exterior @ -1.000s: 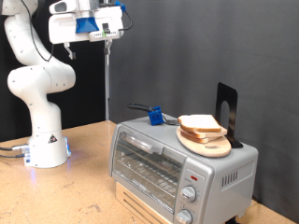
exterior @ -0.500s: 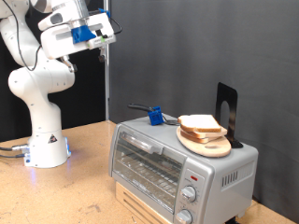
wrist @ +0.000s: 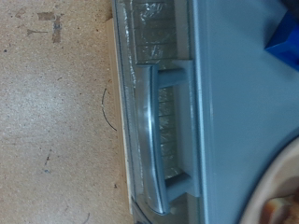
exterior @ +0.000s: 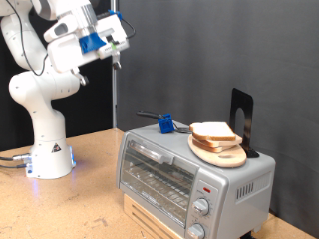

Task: Make a piece of toast with the oven

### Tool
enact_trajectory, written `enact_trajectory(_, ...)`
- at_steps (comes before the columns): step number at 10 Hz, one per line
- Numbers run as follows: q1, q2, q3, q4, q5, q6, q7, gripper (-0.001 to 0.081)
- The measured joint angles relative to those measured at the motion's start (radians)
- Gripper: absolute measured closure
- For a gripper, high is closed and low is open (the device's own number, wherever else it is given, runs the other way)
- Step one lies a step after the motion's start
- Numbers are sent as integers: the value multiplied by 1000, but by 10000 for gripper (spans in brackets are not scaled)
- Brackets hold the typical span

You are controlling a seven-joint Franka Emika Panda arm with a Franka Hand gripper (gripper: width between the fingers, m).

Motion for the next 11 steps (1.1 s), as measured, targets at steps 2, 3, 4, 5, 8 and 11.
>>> enact_trajectory(2,1,97,7,28,0,54,12,0)
enact_trajectory(3,1,147,17,53,0,72,27,0)
enact_trajectory(4,1,141,15,51,1,69,22,0)
enact_trajectory(5,7,131,3,43,44,69,-16,0)
enact_trajectory(8,59,125,-54,5,175,97,-174,0)
enact_trajectory(11,66,181,-33,-36,174,201,-161,0)
